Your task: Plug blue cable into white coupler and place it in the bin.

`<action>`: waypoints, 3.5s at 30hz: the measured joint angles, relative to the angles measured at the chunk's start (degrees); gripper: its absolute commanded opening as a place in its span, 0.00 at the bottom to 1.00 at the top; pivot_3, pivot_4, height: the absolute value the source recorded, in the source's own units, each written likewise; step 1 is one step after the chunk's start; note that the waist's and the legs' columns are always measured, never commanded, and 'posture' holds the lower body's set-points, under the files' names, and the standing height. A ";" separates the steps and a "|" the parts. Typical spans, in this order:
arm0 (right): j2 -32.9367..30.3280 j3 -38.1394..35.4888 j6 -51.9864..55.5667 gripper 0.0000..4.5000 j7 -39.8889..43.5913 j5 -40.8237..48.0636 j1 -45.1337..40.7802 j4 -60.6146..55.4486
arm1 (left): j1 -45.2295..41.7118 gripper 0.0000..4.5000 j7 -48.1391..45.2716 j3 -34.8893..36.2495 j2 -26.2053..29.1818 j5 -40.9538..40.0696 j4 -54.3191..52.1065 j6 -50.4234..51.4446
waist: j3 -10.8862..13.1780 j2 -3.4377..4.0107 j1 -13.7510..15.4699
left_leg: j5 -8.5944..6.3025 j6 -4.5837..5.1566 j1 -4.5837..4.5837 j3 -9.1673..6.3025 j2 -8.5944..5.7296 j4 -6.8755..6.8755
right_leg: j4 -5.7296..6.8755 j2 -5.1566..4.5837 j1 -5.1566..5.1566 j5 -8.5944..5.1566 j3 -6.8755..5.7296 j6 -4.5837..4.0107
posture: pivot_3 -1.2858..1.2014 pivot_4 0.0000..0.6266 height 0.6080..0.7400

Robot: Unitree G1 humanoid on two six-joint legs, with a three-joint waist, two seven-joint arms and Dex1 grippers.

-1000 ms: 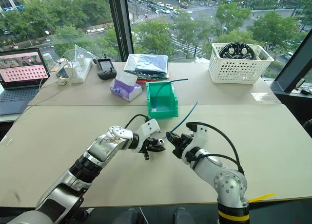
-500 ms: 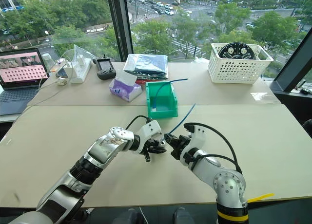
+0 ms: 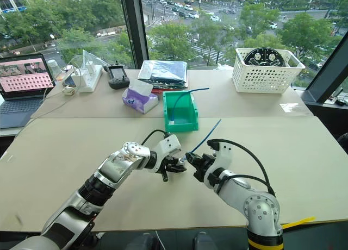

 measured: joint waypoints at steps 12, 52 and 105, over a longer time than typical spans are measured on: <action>-5.72 4.36 1.49 0.00 1.54 -5.09 -2.20 -2.72 | -0.03 0.15 3.35 2.39 -4.31 -1.98 -0.26 6.66 | 0.00 0.00 0.21 | 0.00 0.00 0.11 -0.03 -0.02 0.05 | -0.03 -0.01 0.18 -0.06 -0.04 0.10 | 0.52 0.24 1.00; -9.61 9.63 1.61 0.00 21.62 -25.97 -0.02 -3.50 | 0.83 0.15 9.07 0.17 -6.08 -2.54 -2.40 11.11 | -1.31 -0.41 0.55 | -0.03 0.01 0.60 -0.05 0.02 -0.05 | -0.06 0.01 0.52 -0.23 -0.05 0.04 | 0.52 0.24 1.00; -5.35 7.18 -26.59 0.49 51.33 -46.99 -54.42 73.09 | 26.41 0.96 10.54 36.48 8.57 -17.53 -12.58 -16.25 | -0.43 -0.05 -0.94 | -0.21 -0.22 -0.01 0.03 -0.11 -0.85 | 0.10 -0.25 -0.33 -0.04 -0.08 -0.44 | 0.52 0.24 1.00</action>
